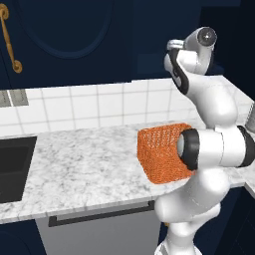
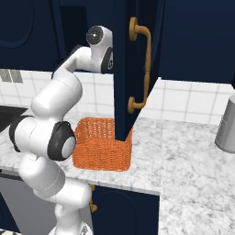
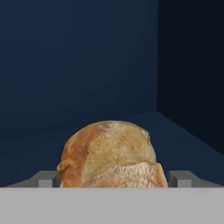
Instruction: Open the cabinet, pick up the bread from the cabinet and place it in the basket. Then move the basket to the dining counter.
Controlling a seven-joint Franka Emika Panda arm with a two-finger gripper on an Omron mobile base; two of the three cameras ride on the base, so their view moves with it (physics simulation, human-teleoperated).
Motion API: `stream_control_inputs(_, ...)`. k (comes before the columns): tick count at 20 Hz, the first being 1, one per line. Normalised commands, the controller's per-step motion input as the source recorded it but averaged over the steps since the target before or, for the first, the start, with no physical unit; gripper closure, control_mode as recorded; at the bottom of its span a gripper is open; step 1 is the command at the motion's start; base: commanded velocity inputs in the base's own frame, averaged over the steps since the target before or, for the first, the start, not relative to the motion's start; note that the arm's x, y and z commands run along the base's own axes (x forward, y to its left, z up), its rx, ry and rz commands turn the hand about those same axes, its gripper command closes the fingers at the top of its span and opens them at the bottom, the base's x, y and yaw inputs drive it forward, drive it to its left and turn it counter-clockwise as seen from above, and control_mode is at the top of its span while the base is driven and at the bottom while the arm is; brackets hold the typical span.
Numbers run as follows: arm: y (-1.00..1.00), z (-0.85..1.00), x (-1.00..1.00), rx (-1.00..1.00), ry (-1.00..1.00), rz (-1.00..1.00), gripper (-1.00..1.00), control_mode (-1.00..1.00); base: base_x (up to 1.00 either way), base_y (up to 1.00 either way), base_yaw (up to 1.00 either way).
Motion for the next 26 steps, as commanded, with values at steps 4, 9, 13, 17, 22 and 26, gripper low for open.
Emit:
stream_control_inputs(4,0.55,0.12,-1.0,0.0,-0.17,-0.04,1.0,-1.0,0.0,0.0,0.0)
stream_control_inputs(9,0.38,0.32,-1.0,0.0,-0.05,-0.04,1.0,-1.0,0.0,0.0,0.0)
stream_control_inputs(13,0.29,0.24,-0.99,0.0,0.01,-0.01,1.0,-1.0,0.0,0.0,0.0)
stream_control_inputs(17,0.24,0.14,-1.0,0.0,0.04,-0.01,1.0,-1.0,0.0,0.0,0.0)
stream_control_inputs(22,0.04,0.0,-1.0,0.01,0.18,-0.04,1.0,-1.0,0.0,0.0,0.0)
stream_control_inputs(26,0.03,-0.03,-1.0,0.0,0.26,-0.03,1.0,-1.0,0.0,0.0,0.0)
